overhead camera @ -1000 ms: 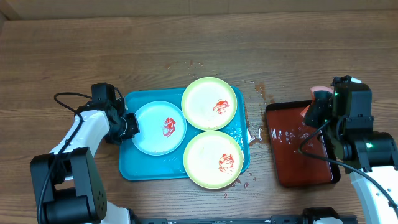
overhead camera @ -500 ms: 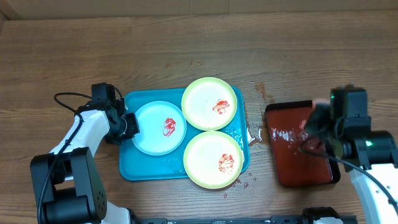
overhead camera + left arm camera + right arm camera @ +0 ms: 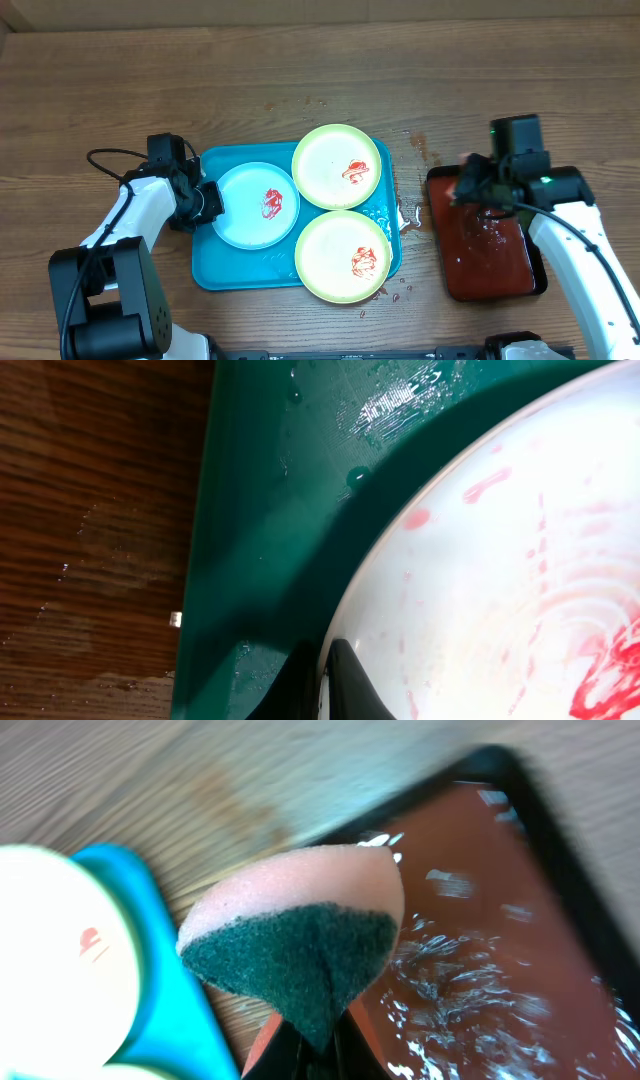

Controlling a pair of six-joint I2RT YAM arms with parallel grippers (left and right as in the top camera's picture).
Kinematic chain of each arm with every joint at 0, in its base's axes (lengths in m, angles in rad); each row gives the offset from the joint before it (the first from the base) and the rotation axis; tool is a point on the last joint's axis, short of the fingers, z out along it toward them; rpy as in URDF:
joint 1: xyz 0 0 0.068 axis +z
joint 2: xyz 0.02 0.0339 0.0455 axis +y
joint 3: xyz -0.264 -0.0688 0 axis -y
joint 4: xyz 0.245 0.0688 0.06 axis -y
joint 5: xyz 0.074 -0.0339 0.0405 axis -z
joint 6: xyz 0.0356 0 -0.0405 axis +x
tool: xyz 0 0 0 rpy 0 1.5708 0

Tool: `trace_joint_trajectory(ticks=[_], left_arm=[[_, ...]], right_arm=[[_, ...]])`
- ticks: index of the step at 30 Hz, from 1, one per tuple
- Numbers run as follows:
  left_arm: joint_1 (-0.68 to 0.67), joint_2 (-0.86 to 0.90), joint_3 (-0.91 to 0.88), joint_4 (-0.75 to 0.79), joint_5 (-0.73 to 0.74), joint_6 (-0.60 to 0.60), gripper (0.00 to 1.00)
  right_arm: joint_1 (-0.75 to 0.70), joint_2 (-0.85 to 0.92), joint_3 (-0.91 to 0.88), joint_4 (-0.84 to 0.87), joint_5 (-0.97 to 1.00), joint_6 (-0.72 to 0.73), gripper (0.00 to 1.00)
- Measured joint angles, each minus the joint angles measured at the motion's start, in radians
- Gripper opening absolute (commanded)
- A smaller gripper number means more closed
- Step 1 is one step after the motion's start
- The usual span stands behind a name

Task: Clean dirty plates on tray and stack at the side
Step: 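Carry the sponge with the right gripper onto the white plate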

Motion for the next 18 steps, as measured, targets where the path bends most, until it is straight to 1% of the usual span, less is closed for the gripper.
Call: trace_joint_trajectory(ticks=[5,6,10,13,16,18], left_arm=[[0.0,0.0,0.0,-0.004,0.0,-0.001,0.04],[0.0,0.0,0.001,-0.005,0.0,-0.003,0.04],[0.0,0.0,0.002,-0.012,0.0,-0.007,0.04],[0.0,0.0,0.002,-0.016,0.0,-0.008,0.04],[0.0,0.0,0.003,-0.019,0.0,-0.008,0.04],[0.0,0.0,0.003,-0.022,0.0,-0.008,0.04]], right_arm=[[0.16,0.039,0.0,0.011,-0.068,-0.016,0.04],[0.212,0.071,0.0,0.016,-0.079,-0.016,0.04],[0.343,0.177,0.028,-0.003,-0.095,-0.024,0.04],[0.427,0.269,0.116,-0.028,-0.097,-0.035,0.04],[0.481,0.327,0.216,-0.038,-0.098,-0.043,0.04],[0.516,0.384,0.32,-0.038,-0.111,-0.043,0.04]])
